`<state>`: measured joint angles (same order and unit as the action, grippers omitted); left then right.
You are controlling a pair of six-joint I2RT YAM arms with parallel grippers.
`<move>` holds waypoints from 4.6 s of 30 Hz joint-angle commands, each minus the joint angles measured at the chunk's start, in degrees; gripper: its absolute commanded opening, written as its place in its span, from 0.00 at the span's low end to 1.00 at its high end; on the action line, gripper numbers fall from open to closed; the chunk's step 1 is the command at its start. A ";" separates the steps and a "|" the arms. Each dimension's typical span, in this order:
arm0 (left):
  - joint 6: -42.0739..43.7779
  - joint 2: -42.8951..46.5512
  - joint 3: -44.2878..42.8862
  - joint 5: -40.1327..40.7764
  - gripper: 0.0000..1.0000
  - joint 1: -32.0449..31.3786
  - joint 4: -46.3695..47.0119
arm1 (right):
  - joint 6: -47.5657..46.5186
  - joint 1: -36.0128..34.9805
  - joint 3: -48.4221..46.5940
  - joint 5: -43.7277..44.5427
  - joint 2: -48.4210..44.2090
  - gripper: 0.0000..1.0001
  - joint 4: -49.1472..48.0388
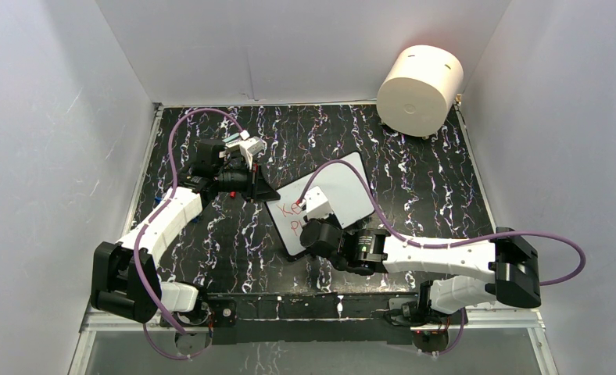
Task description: Write a sentence on the whiteboard
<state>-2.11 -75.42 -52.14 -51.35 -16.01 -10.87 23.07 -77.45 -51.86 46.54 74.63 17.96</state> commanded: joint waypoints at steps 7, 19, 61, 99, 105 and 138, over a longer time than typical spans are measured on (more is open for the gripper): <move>1.85 -1.75 0.55 5.28 0.00 -0.68 -3.98 | -1.87 0.39 0.18 -1.77 -0.08 0.00 -4.70; 1.89 -1.75 0.65 5.43 0.00 -0.62 -4.06 | -1.21 0.42 0.95 -2.87 -1.10 0.00 -2.78; 1.85 -2.19 0.47 5.39 0.00 -0.63 -3.99 | 0.63 0.37 2.15 -3.24 -3.07 0.00 -1.71; 1.85 -2.02 0.55 5.39 0.00 -0.68 -4.00 | -4.95 4.15 2.66 -2.36 -3.48 0.00 -7.78; 1.85 -2.01 0.62 5.39 0.00 -0.62 -3.98 | -3.12 4.58 1.58 -4.80 -1.95 0.00 -3.73; 1.85 -2.45 0.42 5.22 0.00 -0.67 -4.05 | 2.57 4.53 2.12 -8.67 -1.17 0.00 4.53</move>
<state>-2.11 -75.70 -52.25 -51.46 -15.97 -10.79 24.38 -73.45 -49.06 38.15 72.64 22.06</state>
